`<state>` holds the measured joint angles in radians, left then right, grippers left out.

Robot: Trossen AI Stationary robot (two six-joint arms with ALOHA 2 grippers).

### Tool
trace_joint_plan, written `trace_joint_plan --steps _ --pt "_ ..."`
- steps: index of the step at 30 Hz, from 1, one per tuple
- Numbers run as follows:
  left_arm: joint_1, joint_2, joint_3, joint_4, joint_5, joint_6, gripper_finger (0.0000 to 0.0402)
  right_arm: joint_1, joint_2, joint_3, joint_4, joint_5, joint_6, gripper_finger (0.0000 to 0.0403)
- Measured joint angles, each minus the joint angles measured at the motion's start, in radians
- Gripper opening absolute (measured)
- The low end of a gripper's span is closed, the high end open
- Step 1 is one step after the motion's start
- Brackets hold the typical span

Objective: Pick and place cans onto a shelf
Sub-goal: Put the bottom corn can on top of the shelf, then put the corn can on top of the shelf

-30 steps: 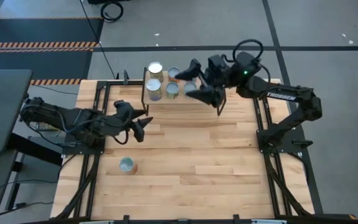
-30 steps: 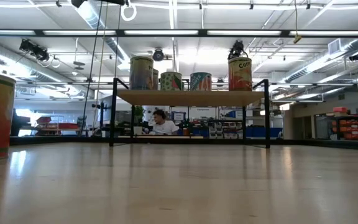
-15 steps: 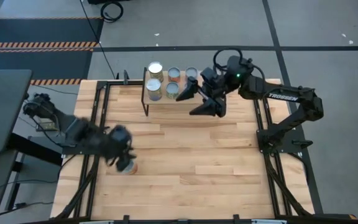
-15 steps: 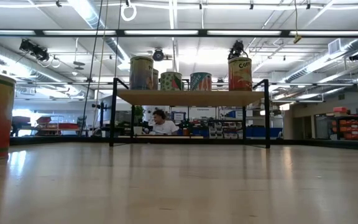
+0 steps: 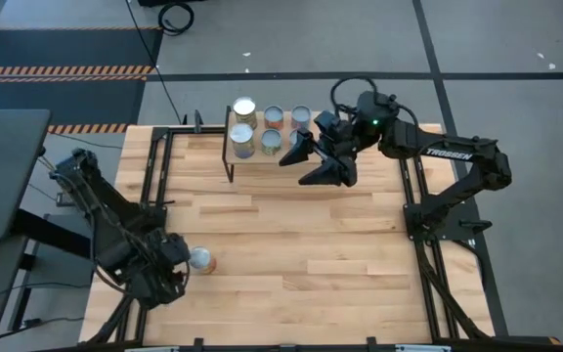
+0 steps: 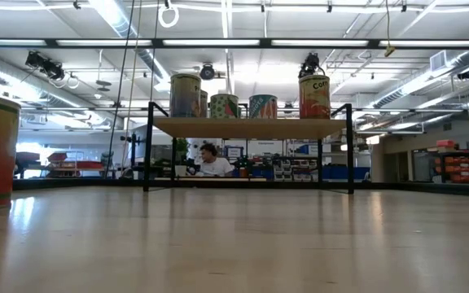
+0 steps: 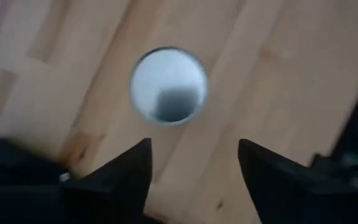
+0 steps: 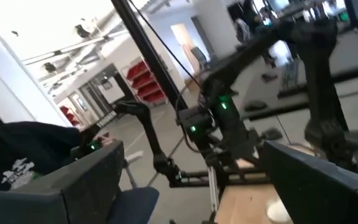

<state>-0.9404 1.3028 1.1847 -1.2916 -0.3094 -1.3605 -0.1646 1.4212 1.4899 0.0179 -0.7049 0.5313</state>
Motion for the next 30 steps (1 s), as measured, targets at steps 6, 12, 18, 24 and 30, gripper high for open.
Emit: trace_joint_plan --steps 6,12,18,24,30 --pt "-0.026 -0.036 -0.132 0.070 -0.008 -0.059 0.0293 0.012 0.000 0.000 -0.064 0.001 -0.040 0.0390" --pt "-0.062 -0.040 -0.317 0.248 0.008 -0.042 0.0313 0.015 -0.004 0.000 -0.087 0.005 -0.010 0.0390" --pt "-0.038 -0.040 -0.480 0.448 -0.061 -0.016 0.0314 0.009 -0.004 0.000 -0.087 0.005 0.025 0.0390" --pt "0.011 -0.040 -0.566 0.669 -0.221 0.047 0.0314 -0.016 -0.004 0.000 -0.087 0.010 0.046 0.0390" --pt "0.077 -0.040 -0.579 0.798 -0.382 0.175 0.0314 -0.042 -0.004 0.000 -0.086 0.050 0.043 0.0390"
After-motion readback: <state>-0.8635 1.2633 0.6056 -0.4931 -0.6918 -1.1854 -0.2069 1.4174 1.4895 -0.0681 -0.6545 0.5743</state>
